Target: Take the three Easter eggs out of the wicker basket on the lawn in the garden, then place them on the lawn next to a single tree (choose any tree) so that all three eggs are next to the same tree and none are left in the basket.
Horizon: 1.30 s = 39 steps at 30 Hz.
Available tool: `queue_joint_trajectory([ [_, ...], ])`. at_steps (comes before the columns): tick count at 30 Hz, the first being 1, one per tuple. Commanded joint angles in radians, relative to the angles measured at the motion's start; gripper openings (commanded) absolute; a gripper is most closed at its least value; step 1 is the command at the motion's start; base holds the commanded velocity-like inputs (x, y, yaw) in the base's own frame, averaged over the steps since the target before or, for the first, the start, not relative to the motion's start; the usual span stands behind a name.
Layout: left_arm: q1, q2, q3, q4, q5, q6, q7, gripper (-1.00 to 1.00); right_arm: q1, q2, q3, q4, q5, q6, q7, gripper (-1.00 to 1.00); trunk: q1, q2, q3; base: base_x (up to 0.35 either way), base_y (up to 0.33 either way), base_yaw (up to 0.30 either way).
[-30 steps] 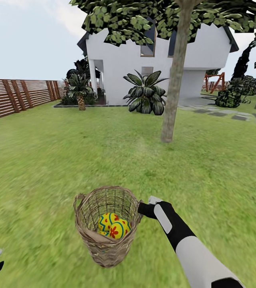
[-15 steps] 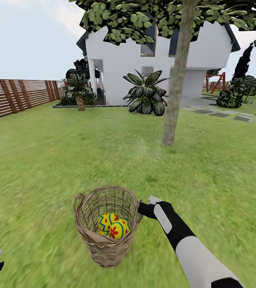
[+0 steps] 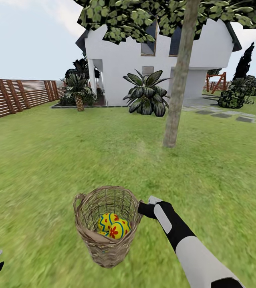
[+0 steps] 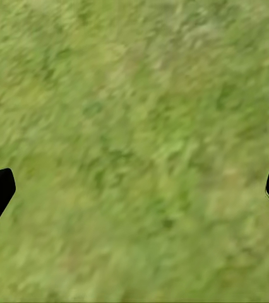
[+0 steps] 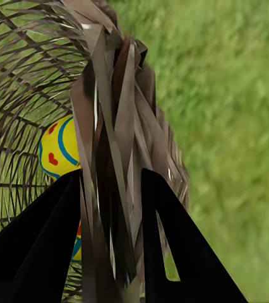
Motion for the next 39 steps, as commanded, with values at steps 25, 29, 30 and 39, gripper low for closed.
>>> queue_joint_trajectory([
  [25, 0.0, -0.001, 0.003, 0.001, 0.002, 0.004, 0.002, 1.0, -0.001, 0.001, 0.004, -0.002, -0.02, 0.001, -0.009, -1.0, 0.001, -0.001, -0.001, 0.34, -0.055, 0.0],
  [29, 0.0, -0.002, 0.003, 0.001, 0.002, -0.006, 0.008, 1.0, -0.001, -0.003, 0.003, -0.003, -0.018, 0.001, -0.009, -1.0, 0.001, -0.001, -0.001, 0.339, -0.007, 0.0],
  [30, 0.0, -0.002, 0.003, 0.001, 0.002, -0.008, 0.009, 1.0, -0.001, -0.004, 0.002, -0.004, -0.018, 0.001, -0.009, -1.0, 0.001, -0.001, -0.001, 0.339, -0.001, 0.0],
  [39, 0.0, -0.002, 0.002, 0.002, 0.001, -0.011, 0.011, 1.0, -0.001, -0.004, 0.002, -0.004, -0.018, 0.001, -0.009, -1.0, 0.001, -0.001, -0.001, 0.339, 0.0, 0.0],
])
